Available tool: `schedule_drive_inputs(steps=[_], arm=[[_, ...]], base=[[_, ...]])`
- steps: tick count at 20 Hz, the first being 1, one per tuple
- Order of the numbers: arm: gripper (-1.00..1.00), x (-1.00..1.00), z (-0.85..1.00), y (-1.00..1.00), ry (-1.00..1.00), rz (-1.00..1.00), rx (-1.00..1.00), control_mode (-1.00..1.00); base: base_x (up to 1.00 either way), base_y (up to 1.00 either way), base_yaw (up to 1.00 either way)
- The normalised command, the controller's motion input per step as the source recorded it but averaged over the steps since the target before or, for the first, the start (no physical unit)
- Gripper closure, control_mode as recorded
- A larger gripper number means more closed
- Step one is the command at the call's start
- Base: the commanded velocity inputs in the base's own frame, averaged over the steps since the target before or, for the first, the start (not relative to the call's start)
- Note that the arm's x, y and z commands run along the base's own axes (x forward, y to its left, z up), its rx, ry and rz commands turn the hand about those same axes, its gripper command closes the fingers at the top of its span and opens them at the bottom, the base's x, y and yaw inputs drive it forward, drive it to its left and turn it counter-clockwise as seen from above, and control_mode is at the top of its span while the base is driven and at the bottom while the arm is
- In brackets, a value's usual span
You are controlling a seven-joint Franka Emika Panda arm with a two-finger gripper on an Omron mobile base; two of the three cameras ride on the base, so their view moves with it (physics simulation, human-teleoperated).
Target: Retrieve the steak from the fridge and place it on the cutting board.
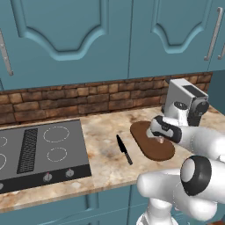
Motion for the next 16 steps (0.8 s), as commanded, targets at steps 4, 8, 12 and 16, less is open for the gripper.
schedule_drive_inputs(steps=[4,8,12,16], arm=[[1.0,0.85,-0.26,-0.07,0.11,0.03,0.0,-1.0],[1.0,0.62,-0.34,-0.04,0.0,0.04,0.0,-1.0],[1.0,0.13,-0.34,0.0,0.0,0.01,0.0,-1.0],[1.0,-0.01,-0.42,0.0,0.0,0.0,0.0,-1.0]], base=[[0.0,0.0,0.0],[0.0,0.0,0.0],[0.0,0.0,0.0],[0.0,0.0,0.0]])
